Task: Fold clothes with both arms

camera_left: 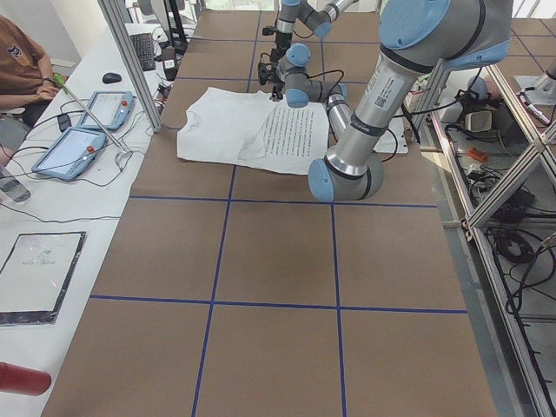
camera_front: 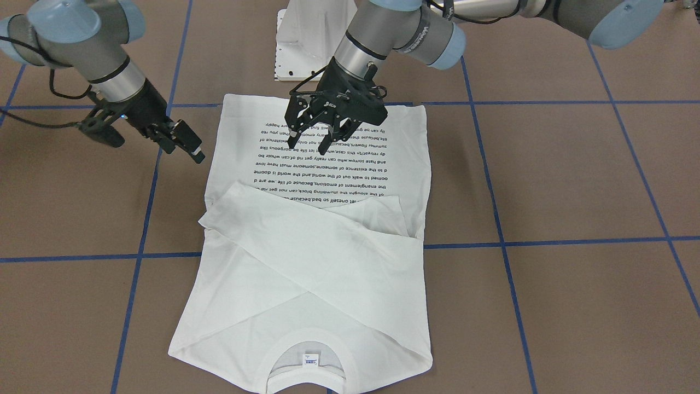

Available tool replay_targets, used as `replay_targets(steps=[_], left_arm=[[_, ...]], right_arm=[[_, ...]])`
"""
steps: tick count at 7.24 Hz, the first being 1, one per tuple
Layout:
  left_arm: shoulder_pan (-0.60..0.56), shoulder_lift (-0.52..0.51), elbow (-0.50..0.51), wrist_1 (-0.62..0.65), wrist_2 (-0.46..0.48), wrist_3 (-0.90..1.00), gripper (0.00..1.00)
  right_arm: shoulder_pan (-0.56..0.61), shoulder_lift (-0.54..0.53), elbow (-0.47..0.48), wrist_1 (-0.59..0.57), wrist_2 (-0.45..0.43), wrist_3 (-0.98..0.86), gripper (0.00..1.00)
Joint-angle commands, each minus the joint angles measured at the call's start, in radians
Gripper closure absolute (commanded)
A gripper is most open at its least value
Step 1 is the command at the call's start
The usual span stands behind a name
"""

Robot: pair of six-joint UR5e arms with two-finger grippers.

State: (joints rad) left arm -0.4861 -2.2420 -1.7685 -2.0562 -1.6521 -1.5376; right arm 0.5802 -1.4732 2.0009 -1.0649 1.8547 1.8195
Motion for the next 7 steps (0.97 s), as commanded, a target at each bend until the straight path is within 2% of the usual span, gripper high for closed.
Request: replay_targets(steps=[1, 2, 4, 7], left_arm=[[-0.02, 0.08, -0.087, 0.038, 0.0, 0.056, 0.29], [-0.02, 0.09, -0.097, 0.039, 0.003, 0.054, 0.29], [-0.016, 0.09, -0.097, 0.039, 0.006, 0.051, 0.28], [-0.014, 0.088, -0.103, 0.041, 0.011, 0.047, 0.28]], right_arm=[[-0.319, -0.018, 0.106, -0.13, -0.361, 0.262, 0.03], [-0.427, -0.007, 0.167, -0.291, -0.488, 0.344, 0.07], [-0.496, -0.016, 0.18, -0.332, -0.517, 0.504, 0.09], [-0.522, -0.022, 0.139, -0.372, -0.496, 0.557, 0.12]])
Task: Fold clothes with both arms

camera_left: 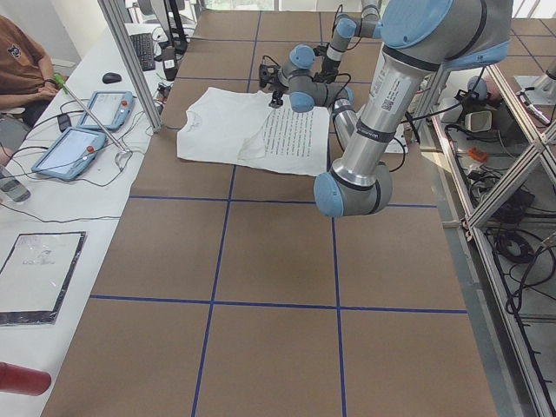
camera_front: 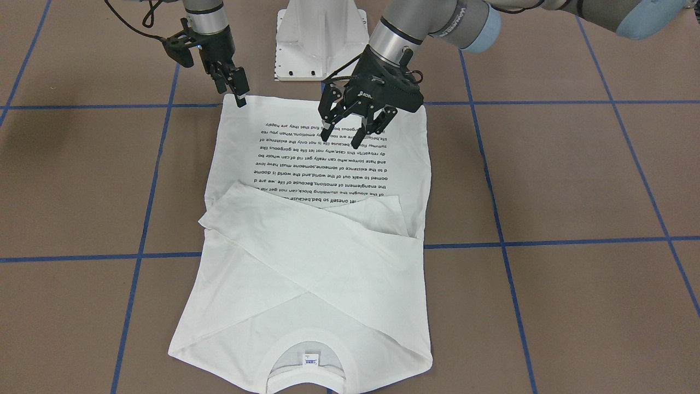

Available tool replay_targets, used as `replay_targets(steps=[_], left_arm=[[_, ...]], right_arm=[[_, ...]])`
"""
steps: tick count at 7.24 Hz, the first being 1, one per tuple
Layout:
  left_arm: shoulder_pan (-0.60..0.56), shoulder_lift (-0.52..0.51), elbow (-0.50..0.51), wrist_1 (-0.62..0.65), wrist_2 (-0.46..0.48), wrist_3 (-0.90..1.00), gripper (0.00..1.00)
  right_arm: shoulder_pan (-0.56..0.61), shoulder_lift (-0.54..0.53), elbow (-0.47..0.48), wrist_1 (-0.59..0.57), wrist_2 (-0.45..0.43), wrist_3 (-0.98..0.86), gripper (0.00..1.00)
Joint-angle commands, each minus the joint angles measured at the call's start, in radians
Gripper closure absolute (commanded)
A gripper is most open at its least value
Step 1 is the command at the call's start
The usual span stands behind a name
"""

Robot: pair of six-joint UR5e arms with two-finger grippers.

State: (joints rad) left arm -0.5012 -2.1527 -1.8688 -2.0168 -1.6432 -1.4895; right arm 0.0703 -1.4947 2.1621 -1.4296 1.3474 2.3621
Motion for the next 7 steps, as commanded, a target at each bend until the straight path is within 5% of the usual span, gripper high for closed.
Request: replay_targets(steps=[1, 7], left_arm=[[0.001, -0.001, -0.004, 0.001, 0.002, -0.002, 0.28], [0.001, 0.002, -0.006, 0.001, 0.002, -0.003, 0.28]], right_arm=[[-0.014, 0.007, -0.066, 0.001, 0.016, 0.014, 0.12], [-0.032, 0.001, -0.061, 0.001, 0.101, 0.023, 0.27]])
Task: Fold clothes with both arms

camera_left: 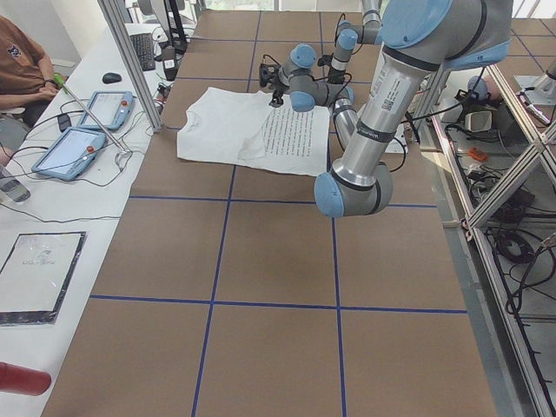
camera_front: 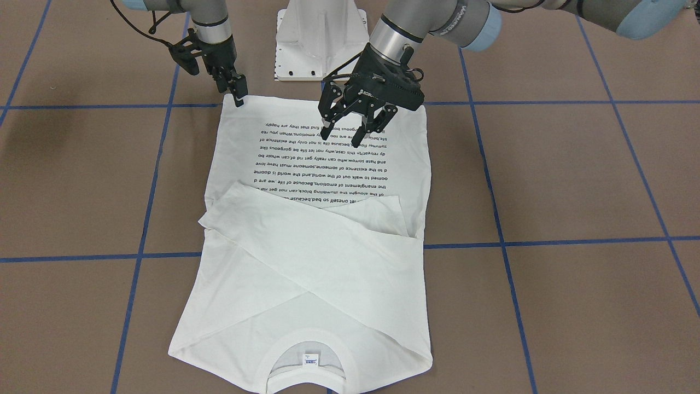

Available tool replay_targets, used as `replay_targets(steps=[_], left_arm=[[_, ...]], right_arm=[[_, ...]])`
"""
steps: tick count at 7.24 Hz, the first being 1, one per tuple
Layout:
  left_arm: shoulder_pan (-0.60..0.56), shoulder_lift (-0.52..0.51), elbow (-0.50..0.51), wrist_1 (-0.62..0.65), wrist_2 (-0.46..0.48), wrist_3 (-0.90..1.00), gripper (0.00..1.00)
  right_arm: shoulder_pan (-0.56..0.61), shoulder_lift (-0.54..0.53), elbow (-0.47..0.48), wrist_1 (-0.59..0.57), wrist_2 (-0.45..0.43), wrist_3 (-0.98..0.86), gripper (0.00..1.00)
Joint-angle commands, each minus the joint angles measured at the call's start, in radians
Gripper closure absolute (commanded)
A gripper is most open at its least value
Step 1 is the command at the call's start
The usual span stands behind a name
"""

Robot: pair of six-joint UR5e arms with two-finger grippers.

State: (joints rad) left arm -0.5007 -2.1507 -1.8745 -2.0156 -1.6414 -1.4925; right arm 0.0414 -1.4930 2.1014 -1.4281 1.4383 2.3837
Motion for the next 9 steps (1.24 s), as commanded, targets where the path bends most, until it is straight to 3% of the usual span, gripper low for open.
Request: replay_targets(steps=[1, 2, 3, 6, 9], left_arm=[[0.001, 0.002, 0.0, 0.0, 0.0, 0.0, 0.28], [0.001, 0.002, 0.0, 0.0, 0.0, 0.0, 0.28], [0.001, 0.002, 0.0, 0.0, 0.0, 0.0, 0.27], [-0.001, 0.014, -0.005, 0.002, 0.0, 0.0, 0.27], [0.057, 0.223, -0.185, 0.021, -0.002, -0.006, 0.27]], right_arm=[[-0.002, -0.001, 0.002, 0.0, 0.011, 0.002, 0.44], [-0.001, -0.001, 0.005, -0.002, 0.011, 0.003, 0.8], [-0.001, -0.003, 0.0, -0.003, 0.013, 0.002, 1.0], [0.005, -0.027, 0.04, -0.006, 0.042, 0.002, 1.0], [0.003, -0.116, 0.109, -0.005, 0.069, 0.002, 1.0]])
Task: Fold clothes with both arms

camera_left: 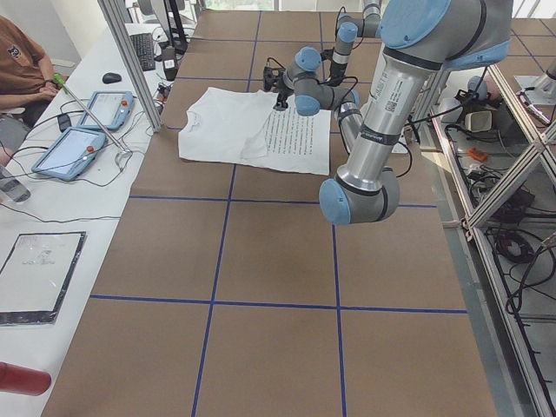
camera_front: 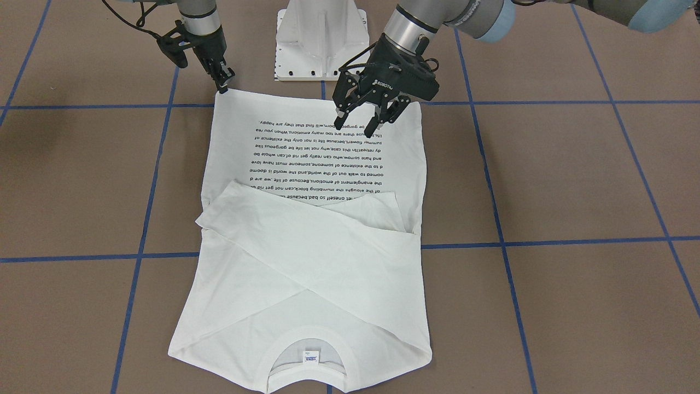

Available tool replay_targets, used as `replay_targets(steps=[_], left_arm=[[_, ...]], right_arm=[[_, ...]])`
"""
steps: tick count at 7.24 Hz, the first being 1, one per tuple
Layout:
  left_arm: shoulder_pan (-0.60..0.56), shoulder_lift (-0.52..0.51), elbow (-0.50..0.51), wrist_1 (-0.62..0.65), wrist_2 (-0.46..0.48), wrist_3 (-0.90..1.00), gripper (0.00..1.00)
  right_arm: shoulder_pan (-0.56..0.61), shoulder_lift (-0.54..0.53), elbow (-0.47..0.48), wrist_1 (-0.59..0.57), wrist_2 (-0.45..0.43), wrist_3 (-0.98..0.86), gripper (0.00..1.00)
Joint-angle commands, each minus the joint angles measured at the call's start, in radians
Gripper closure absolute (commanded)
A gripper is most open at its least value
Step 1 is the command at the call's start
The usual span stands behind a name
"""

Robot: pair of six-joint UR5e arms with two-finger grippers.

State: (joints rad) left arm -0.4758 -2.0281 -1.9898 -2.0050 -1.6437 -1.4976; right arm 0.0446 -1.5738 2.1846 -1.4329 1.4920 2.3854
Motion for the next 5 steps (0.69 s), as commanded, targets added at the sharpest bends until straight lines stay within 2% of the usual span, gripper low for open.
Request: replay_targets(steps=[1, 3, 5], left_arm=[[0.074, 0.162, -0.107, 0.064, 0.001, -0.062, 0.27], [0.182, 0.262, -0.149, 0.124, 0.007, -0.235, 0.27], [0.245, 0.279, -0.146, 0.178, 0.013, -0.315, 0.28]], right_arm=[[-0.005, -0.038, 0.033, 0.0, 0.019, 0.0, 1.0], [-0.006, -0.034, 0.034, 0.0, 0.02, -0.003, 1.0], [-0.005, -0.028, 0.035, 0.002, 0.028, -0.006, 1.0]])
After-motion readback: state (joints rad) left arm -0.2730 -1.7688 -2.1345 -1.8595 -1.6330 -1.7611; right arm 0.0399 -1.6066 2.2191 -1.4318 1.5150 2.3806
